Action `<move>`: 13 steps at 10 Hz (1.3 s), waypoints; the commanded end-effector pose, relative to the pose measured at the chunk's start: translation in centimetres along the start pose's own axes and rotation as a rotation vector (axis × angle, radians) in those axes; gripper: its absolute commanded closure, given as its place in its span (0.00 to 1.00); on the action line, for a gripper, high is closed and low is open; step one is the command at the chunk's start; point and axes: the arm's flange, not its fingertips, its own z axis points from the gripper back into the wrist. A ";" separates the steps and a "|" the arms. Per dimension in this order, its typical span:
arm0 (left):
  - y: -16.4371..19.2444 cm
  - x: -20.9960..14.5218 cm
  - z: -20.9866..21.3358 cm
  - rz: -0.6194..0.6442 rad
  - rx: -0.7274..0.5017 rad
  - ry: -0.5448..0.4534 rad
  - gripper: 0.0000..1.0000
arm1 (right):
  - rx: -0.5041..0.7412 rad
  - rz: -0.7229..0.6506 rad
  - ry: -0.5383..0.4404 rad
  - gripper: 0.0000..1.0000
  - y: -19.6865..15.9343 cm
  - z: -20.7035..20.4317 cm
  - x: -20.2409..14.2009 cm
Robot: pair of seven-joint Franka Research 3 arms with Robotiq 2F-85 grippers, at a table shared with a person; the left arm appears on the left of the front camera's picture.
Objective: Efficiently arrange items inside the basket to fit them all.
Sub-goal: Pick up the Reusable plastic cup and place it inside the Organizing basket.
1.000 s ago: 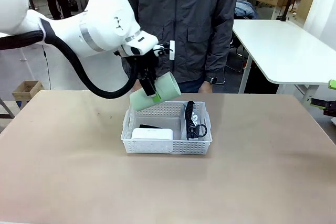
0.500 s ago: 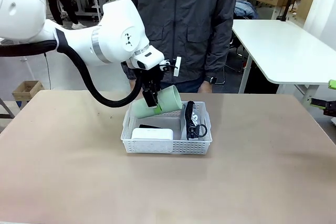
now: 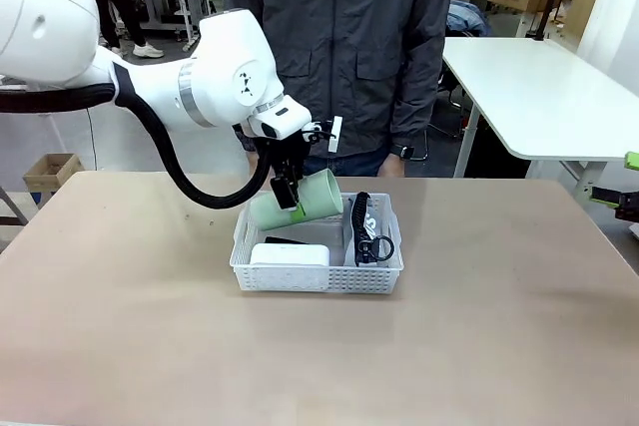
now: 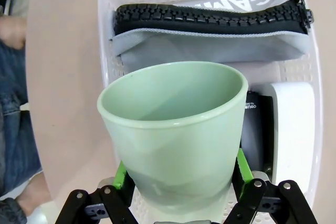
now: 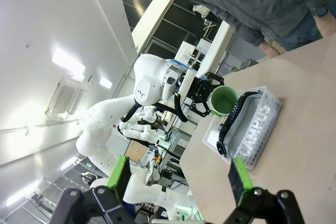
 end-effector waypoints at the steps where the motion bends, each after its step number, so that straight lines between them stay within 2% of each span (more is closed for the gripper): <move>1: 0.4 0.2 0.4 0.013 0.013 0.024 0.13 | -0.008 -0.019 -0.010 0.00 0.4 -0.1 0.3; 4: 0.6 0.2 0.2 0.023 0.009 0.045 0.13 | -0.008 -0.019 -0.010 0.00 0.4 -0.1 0.3; 5: 0.7 0.2 0.1 0.029 0.005 0.048 0.10 | -0.008 -0.019 -0.010 0.00 0.4 -0.1 0.3; 6: 0.7 0.3 0.0 0.019 -0.002 0.048 0.00 | -0.008 -0.019 -0.010 0.00 0.4 -0.1 0.3; 13: 0.2 -0.1 1.9 0.014 -0.001 -0.008 0.00 | -0.008 -0.019 -0.010 0.00 0.4 -0.1 0.3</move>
